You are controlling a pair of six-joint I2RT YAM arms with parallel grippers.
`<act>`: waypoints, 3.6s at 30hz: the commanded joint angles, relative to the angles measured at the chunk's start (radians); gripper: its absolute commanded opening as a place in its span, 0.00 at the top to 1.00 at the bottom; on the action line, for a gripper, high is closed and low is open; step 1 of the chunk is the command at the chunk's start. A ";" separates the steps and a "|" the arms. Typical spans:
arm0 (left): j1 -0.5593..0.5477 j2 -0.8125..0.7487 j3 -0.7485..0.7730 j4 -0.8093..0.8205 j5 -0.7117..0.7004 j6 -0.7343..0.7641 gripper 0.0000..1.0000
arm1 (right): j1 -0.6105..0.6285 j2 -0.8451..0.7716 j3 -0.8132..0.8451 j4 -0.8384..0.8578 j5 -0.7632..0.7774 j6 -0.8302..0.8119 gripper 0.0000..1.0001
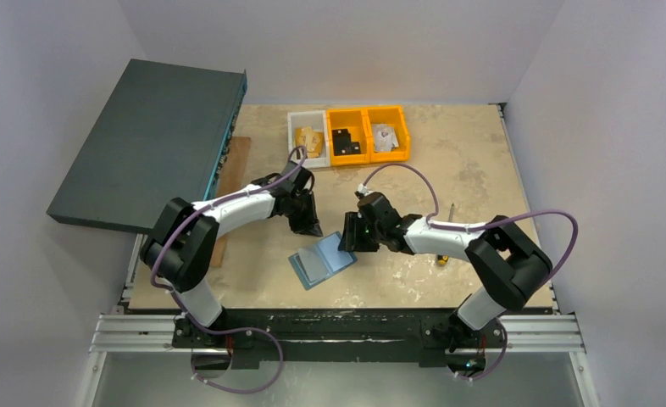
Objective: Take the credit cards out of the card holder
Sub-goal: Remove the credit card from the card holder.
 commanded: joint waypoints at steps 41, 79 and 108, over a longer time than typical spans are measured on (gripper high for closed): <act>-0.029 -0.235 -0.210 0.004 -0.052 -0.033 0.37 | 0.016 0.008 -0.048 -0.033 -0.045 0.100 0.55; -0.091 -0.075 0.047 -0.050 -0.030 0.009 0.37 | 0.076 -0.254 -0.027 -0.145 0.112 0.144 0.51; 0.008 -0.357 -0.313 -0.055 -0.153 -0.036 0.95 | 0.123 0.154 0.165 0.121 -0.212 0.098 0.60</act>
